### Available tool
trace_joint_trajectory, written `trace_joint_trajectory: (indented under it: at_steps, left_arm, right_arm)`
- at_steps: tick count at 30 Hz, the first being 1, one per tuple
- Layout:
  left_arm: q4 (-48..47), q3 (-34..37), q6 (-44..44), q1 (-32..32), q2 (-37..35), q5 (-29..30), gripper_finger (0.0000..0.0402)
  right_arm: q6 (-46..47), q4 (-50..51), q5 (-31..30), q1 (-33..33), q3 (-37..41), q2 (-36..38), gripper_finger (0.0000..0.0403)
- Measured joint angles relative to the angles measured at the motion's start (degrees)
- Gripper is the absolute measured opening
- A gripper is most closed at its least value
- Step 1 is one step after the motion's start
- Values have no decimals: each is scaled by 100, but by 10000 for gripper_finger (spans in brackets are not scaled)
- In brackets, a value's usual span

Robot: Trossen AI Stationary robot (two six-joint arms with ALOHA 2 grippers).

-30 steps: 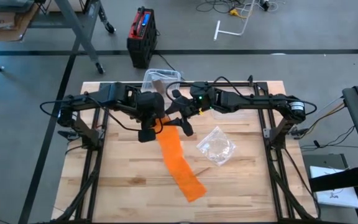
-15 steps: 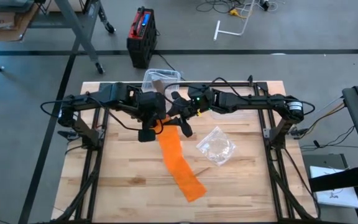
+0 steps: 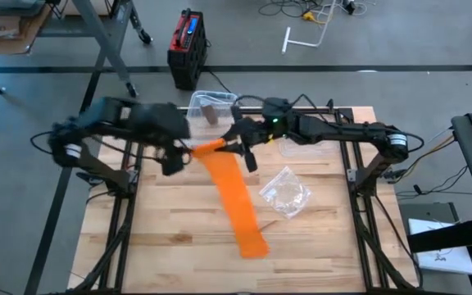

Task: Roll bandage
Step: Roll the orange bandage

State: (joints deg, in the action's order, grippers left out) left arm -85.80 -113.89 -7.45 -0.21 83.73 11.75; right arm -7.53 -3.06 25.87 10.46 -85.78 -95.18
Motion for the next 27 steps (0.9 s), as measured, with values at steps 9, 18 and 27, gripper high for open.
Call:
trace_joint_trajectory:
  at_steps: [9,18,27]
  left_arm:
    - [2040,341,524,-13,-1438,126,226]
    - [4435,1924,1748,-13,-2275,-333,229]
    - [6258,3197,2759,-13,-2351,-370,229]
  right_arm:
    - [-100,-1145,-2,107,-9,335,73]
    - [-144,-1669,-34,118,-1,410,76]
    - [-250,-1682,-37,161,-15,655,76]
